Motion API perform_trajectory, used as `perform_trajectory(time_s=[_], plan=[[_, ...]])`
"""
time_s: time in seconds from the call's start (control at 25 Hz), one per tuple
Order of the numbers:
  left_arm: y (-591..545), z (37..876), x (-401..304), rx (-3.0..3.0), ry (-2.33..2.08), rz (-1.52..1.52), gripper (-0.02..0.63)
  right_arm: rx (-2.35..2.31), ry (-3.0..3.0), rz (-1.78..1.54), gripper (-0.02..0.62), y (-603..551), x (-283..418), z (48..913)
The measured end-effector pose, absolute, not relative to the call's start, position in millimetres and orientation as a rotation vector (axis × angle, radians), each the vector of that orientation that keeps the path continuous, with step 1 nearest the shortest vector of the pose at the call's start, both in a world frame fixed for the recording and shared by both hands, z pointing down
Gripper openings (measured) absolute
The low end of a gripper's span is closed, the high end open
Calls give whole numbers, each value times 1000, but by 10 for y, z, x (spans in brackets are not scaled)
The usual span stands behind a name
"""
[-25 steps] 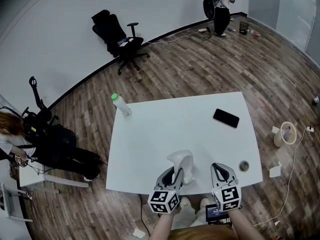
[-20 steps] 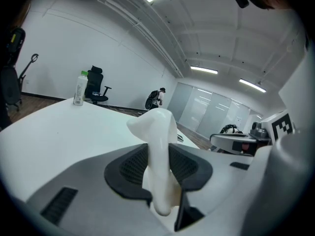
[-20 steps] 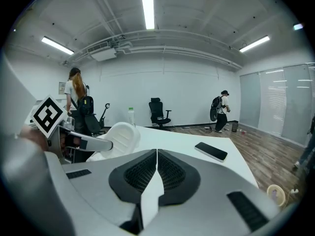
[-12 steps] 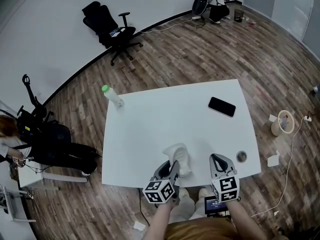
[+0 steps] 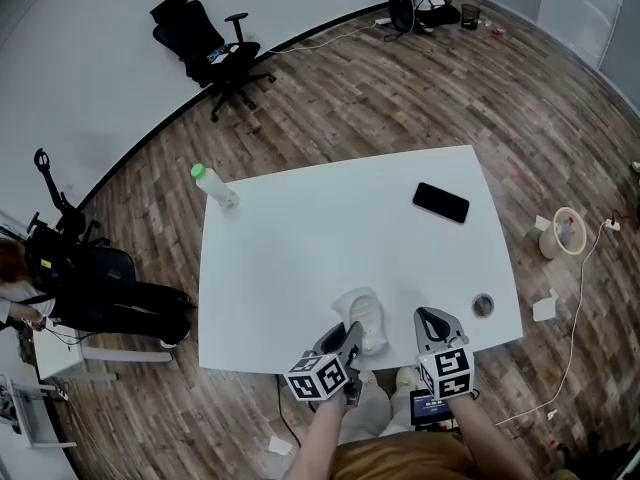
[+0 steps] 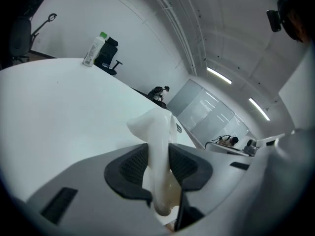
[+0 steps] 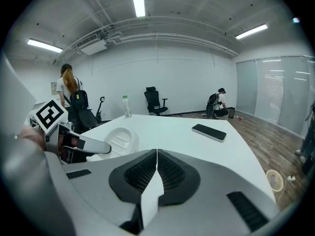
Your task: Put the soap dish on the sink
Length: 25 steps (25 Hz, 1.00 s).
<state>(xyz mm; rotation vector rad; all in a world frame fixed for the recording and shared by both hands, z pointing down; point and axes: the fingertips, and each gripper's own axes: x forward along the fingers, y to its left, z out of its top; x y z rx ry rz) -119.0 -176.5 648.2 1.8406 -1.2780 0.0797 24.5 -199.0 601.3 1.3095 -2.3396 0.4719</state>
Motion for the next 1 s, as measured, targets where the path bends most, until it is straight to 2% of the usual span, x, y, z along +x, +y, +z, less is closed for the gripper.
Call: perform_trajectory(time_s=[1.0], plan=[[-1771, 6903, -1046, 1703, -1050, 33, 130, 1126, -2387, 507, 11, -2028, -147, 6233]])
